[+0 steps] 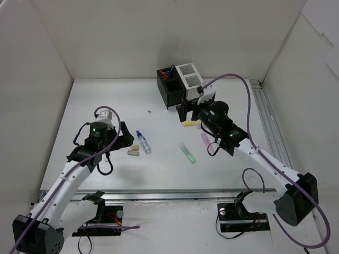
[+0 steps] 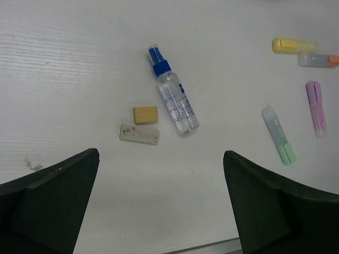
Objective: Sort the stationery into containers
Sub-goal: Pick up the stationery from the center of the board.
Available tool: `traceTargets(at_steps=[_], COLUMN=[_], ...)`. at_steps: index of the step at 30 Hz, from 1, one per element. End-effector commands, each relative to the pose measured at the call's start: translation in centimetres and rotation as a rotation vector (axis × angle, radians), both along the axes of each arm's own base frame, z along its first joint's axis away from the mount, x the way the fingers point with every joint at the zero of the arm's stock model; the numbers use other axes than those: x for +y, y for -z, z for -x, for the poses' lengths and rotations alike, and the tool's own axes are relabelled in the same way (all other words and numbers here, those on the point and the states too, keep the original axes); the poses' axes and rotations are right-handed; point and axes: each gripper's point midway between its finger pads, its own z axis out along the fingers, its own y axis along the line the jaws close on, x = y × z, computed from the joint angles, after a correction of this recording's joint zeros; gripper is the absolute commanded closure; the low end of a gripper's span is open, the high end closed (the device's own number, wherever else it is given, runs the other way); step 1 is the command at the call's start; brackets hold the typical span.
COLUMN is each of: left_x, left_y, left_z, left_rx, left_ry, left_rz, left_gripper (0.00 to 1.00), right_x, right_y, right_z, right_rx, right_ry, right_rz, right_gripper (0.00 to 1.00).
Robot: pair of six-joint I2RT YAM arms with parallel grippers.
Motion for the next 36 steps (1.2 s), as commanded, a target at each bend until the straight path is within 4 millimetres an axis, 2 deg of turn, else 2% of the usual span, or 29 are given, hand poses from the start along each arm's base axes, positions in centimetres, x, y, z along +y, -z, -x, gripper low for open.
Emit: traceTargets(at_steps=[1,2,6,9,10,11,12,13,15,16,19,22,23,27,29,30,31,33,35,36], left_x=[-1.5,-1.7,-2.0,-2.4,-2.8,-2.0,-2.2,-2.0,-2.1,-2.0,-1.8,-1.8,-1.7,-1.7,-1.9,-2.1,-2.5,-3.2,-5.2,-6.0], left_y=[-2.9,-3.0,-2.1,-1.6,-1.3,-1.1,-1.1,-1.0,-1.0,-0.9,-0.6,-0.2,0.0,0.2,0.1,-0.1,-0.4,-1.0,-1.6,-2.3], left_z=[-0.9,-1.0,-1.3,-1.0,-0.6,-0.8,-0.7,-0.5,-0.3,-0.2,-0.1,0.2,0.2,0.1,0.0,-0.3,-0.4,-0.9,-0.9,-1.3], left_rx=[-0.068,-0.068,-0.013,0.007,0.018,0.014,0.014,0.017,0.012,0.017,0.027,0.038,0.04,0.04,0.034,0.018,0.008,-0.035,-0.057,-0.091], left_ry=[0.042,0.043,0.019,0.021,0.03,-0.005,-0.003,-0.012,-0.007,-0.009,-0.013,-0.011,-0.014,-0.014,-0.001,0.015,0.033,0.091,0.202,0.241], left_rz=[0.003,-0.004,-0.029,-0.045,-0.043,-0.066,-0.069,-0.071,-0.075,-0.08,-0.091,-0.103,-0.107,-0.111,-0.108,-0.111,-0.102,-0.105,-0.065,-0.045], left_gripper=[0.0,0.0,0.0,0.0,0.0,0.0,0.0,0.0,0.0,0.0,0.0,0.0,0.0,0.0,0.0,0.0,0.0,0.0,0.0,0.0], right_x=[-3.8,-4.7,-4.0,-3.5,-3.2,-2.9,-2.2,-2.0,-1.3,-1.2,-0.3,-0.4,-0.5,-0.8,-0.9,-0.8,-0.9,-0.1,0.9,1.3], right_y=[9.1,11.6,16.2,18.7,20.6,21.5,22.2,23.8,24.4,25.6,26.7,28.5,29.2,29.6,29.3,29.0,28.8,27.7,26.8,25.4], right_z=[3.6,5.0,7.5,8.6,9.1,9.5,10.1,10.3,9.9,9.8,9.2,9.6,9.8,9.7,9.6,9.8,9.8,10.3,11.1,11.2], right_rx=[0.372,0.454,0.593,0.709,0.767,0.798,0.82,0.859,0.862,0.885,0.911,0.959,0.976,0.984,0.976,0.968,0.962,0.928,0.863,0.79], right_ry=[0.196,0.212,0.135,0.107,0.093,0.074,0.038,0.032,0.018,0.021,0.006,0.013,0.019,0.039,0.036,0.024,0.012,-0.077,-0.214,-0.268], right_rz=[0.159,0.214,0.302,0.376,0.42,0.442,0.457,0.488,0.518,0.549,0.574,0.592,0.605,0.617,0.619,0.62,0.625,0.628,0.677,0.703], right_gripper=[0.02,0.02,0.02,0.02,0.02,0.02,0.02,0.02,0.03,0.06,0.13,0.24,0.37,0.59,0.64,0.73,0.78,0.89,0.94,0.97])
